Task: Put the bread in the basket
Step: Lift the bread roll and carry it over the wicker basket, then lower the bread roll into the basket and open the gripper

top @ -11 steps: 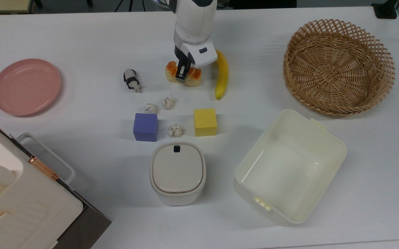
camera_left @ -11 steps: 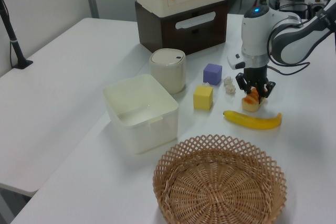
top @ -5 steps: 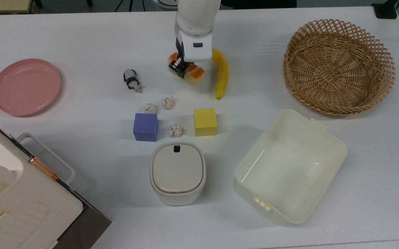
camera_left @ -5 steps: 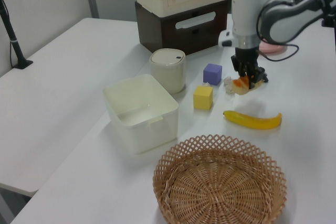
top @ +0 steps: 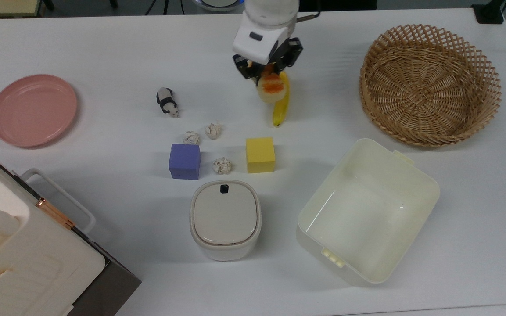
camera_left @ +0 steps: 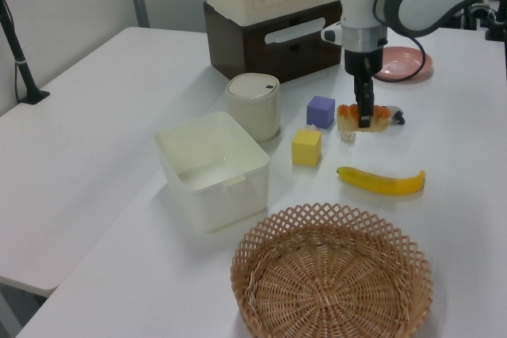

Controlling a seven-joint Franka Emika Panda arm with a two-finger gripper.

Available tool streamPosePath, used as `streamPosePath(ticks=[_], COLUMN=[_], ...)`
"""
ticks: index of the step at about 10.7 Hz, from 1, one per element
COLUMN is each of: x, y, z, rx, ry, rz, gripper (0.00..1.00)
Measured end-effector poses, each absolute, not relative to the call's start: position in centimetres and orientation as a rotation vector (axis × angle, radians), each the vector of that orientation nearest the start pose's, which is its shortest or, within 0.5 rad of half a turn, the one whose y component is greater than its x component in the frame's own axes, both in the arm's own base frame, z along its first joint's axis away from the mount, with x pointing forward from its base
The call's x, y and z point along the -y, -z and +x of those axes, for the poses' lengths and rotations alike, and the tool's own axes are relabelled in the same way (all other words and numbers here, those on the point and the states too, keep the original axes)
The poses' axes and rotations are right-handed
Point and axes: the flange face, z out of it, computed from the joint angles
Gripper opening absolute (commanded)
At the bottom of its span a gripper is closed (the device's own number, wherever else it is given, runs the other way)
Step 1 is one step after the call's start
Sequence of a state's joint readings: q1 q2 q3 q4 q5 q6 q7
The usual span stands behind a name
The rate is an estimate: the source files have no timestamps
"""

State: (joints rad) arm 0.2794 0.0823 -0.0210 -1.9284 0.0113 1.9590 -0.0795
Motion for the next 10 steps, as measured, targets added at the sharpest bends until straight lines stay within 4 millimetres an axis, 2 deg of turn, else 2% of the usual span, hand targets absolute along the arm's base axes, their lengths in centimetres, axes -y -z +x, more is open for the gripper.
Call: streamPosePath(ticks=[2, 4, 6, 8, 9, 10], x=[-19.5, -26.3, -33.4, -39.3, -41.5, -43.5], y=[-45.8, -47.7, -48.3, -47.0, -45.6, -43.9], z=[54.7, 52.8, 50.4, 49.4, 49.4, 49.6], rx=[0.334, 0.264, 0.288, 0.299, 0.315, 0.344], ry=[-0.027, 0.03, 0.058, 0.063, 0.064, 0.087], rz=[-3.115, -3.109, -3.093, -3.087, -3.084, -3.07], gripper=[0.43, 0.43, 0.46, 0.49, 0.55, 0.74])
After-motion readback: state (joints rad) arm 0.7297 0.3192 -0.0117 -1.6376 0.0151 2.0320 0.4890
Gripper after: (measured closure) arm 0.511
